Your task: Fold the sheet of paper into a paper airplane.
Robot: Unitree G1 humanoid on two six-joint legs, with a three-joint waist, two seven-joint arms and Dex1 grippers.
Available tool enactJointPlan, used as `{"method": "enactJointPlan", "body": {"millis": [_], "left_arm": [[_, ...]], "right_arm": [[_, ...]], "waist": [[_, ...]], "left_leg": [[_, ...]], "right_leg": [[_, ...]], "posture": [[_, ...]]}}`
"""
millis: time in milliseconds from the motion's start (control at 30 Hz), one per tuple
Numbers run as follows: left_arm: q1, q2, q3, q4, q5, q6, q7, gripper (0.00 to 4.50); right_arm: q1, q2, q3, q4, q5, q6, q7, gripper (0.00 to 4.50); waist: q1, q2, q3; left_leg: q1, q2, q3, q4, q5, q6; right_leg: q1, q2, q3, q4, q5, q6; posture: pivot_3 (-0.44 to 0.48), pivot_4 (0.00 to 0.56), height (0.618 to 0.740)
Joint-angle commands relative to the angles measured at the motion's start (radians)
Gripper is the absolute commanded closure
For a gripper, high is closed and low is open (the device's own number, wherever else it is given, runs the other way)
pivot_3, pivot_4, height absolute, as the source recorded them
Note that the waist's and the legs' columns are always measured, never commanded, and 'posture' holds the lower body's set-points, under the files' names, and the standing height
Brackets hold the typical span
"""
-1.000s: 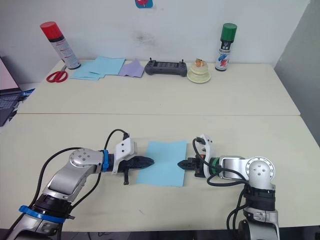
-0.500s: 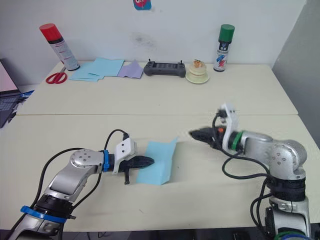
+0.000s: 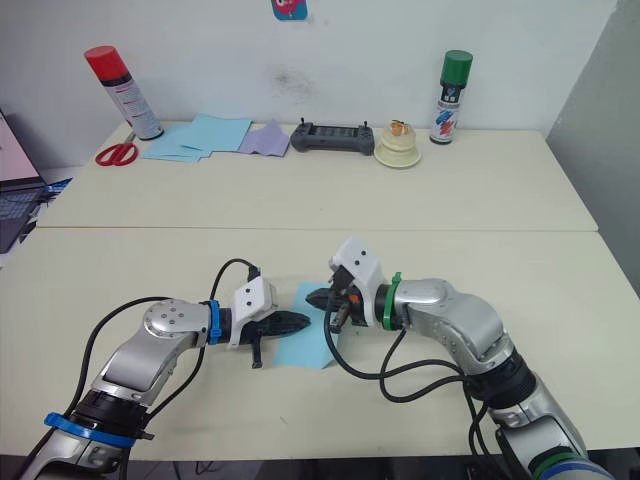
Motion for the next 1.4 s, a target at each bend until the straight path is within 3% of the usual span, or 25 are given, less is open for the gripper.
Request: {"method": "enactJointPlan", "body": {"millis": [33, 167, 367, 667, 867, 1133, 1267, 1400], "left_arm": [[0.007, -0.002, -0.027, 0.014, 0.028, 0.004, 0.001, 4.50], [0.015, -0.004, -0.022, 0.005, 0.025, 0.013, 0.013, 4.50], [0.034, 0.008, -0.008, -0.002, 0.023, 0.017, 0.025, 4.50], [0.006, -0.093, 0.079, 0.069, -0.048, 0.087, 0.133, 4.50], [-0.053, -0.161, 0.146, 0.146, -0.054, 0.115, 0.259, 4.50], [-0.101, -0.203, 0.204, -0.003, -0.207, 0.188, 0.214, 4.50], [-0.124, -0.172, 0.147, -0.110, -0.213, 0.238, 0.182, 4.50], [-0.082, -0.088, 0.004, -0.160, -0.112, 0.258, 0.138, 4.50]], "right_arm": [[-0.039, -0.031, 0.029, 0.034, -0.064, -0.025, 0.061, 4.47], [-0.007, -0.083, 0.083, 0.065, -0.157, -0.097, 0.118, 4.47], [0.078, -0.136, 0.068, 0.075, -0.219, -0.137, 0.159, 4.47], [0.149, 0.046, -0.033, 0.225, -0.263, -0.322, 0.085, 4.47], [0.163, 0.039, -0.029, 0.289, -0.330, -0.385, 0.098, 4.47], [0.164, 0.056, -0.030, 0.299, -0.343, -0.411, 0.120, 4.47], [0.162, 0.061, -0.029, 0.305, -0.358, -0.413, 0.128, 4.47], [0.163, 0.065, -0.026, 0.317, -0.373, -0.420, 0.134, 4.47]], "waist": [[0.000, 0.000, 0.000], [0.001, 0.000, 0.000], [0.001, 0.000, 0.000], [0.002, 0.000, 0.000], [0.004, 0.000, 0.000], [0.003, -0.001, 0.000], [0.002, -0.001, 0.000], [-0.001, 0.000, 0.000]], "left_leg": [[0.000, 0.000, 0.000, 0.000, 0.000, 0.000], [0.000, 0.000, 0.000, 0.000, 0.000, 0.000], [0.000, 0.000, 0.000, 0.000, 0.000, 0.000], [0.003, 0.000, -0.001, 0.001, 0.000, 0.000], [0.003, -0.001, -0.001, 0.003, 0.000, 0.000], [0.002, -0.001, -0.001, 0.002, 0.000, 0.000], [0.002, -0.001, -0.001, 0.002, 0.000, 0.000], [0.003, -0.001, 0.000, 0.001, 0.000, 0.000]], "right_leg": [[0.000, 0.000, 0.000, 0.000, 0.000, 0.000], [0.000, 0.000, 0.000, 0.000, 0.000, 0.000], [0.001, 0.000, 0.000, 0.000, 0.000, 0.000], [0.003, 0.001, -0.001, 0.002, 0.000, 0.001], [0.003, 0.001, 0.000, 0.002, 0.003, 0.004], [0.003, 0.000, 0.000, -0.001, 0.003, 0.004], [0.003, 0.000, 0.000, 0.000, 0.003, 0.004], [0.003, 0.000, 0.002, -0.001, 0.003, 0.004]], "posture": [[0.000, 0.150, 0.740], [0.000, 0.150, 0.740], [0.000, 0.150, 0.740], [0.000, 0.150, 0.740], [0.000, 0.150, 0.740], [0.000, 0.150, 0.740], [0.000, 0.150, 0.740], [0.000, 0.150, 0.740]]}}
